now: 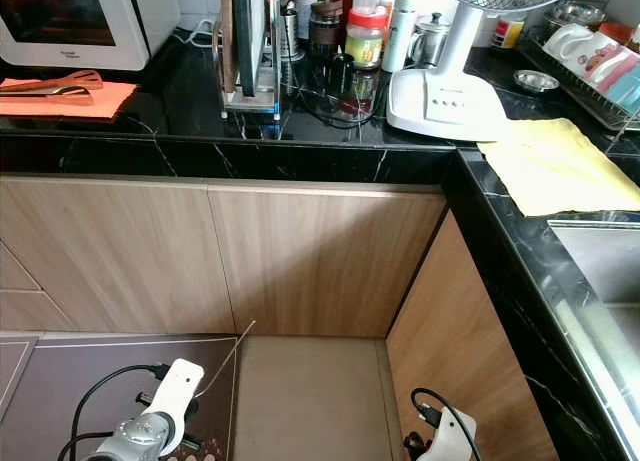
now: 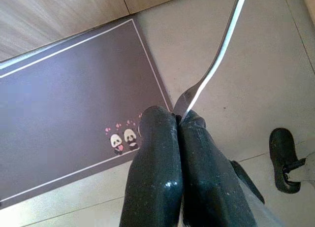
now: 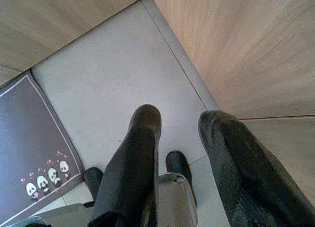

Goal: Kitchen organization

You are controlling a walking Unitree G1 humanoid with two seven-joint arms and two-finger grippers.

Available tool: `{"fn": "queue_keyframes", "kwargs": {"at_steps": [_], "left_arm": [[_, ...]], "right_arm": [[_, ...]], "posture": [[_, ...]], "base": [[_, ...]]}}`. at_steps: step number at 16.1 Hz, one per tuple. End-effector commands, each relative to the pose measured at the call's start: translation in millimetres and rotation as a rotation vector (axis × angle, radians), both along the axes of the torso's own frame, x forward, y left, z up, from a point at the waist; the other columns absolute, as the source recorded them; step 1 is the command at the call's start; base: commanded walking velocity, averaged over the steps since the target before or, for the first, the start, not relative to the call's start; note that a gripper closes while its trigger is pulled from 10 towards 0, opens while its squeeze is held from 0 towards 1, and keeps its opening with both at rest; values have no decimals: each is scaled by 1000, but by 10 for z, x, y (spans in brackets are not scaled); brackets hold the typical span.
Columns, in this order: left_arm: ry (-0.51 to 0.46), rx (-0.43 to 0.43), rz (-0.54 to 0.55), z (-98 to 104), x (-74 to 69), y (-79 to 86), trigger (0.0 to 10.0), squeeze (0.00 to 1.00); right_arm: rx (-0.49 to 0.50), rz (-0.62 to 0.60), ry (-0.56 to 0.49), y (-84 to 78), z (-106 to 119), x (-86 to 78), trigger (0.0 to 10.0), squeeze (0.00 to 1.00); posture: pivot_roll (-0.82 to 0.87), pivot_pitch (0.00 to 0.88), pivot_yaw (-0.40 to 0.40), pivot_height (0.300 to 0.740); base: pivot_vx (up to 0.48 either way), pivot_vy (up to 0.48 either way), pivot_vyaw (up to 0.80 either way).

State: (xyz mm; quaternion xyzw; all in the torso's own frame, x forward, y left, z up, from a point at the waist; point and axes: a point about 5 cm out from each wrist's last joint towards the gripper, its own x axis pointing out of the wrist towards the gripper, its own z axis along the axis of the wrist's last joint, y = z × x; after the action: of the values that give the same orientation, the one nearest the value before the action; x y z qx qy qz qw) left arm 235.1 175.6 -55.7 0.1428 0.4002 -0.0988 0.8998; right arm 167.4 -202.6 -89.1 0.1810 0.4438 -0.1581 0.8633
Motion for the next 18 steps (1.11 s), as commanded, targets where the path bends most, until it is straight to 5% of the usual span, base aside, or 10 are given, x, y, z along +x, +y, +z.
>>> {"fn": "queue_keyframes", "kwargs": {"at_steps": [1,10,18], "left_arm": [[3,-12,15,2,11,-24,10000,0],[-5,-17,-11,7,28,-107,10000,0],[-2,-7,-34,4,21,-100,10000,0]], "right_arm": [[4,-18,-4,-36,8,5,10000,0],[-2,-21,-10,-53,17,17,10000,0],[-6,15,0,-38,10,8,10000,0]], "posture": [[66,0,-82,719],[63,0,-83,719],[64,0,-76,719]], "base": [[0,0,0],[0,0,0],[0,0,-570]]}}
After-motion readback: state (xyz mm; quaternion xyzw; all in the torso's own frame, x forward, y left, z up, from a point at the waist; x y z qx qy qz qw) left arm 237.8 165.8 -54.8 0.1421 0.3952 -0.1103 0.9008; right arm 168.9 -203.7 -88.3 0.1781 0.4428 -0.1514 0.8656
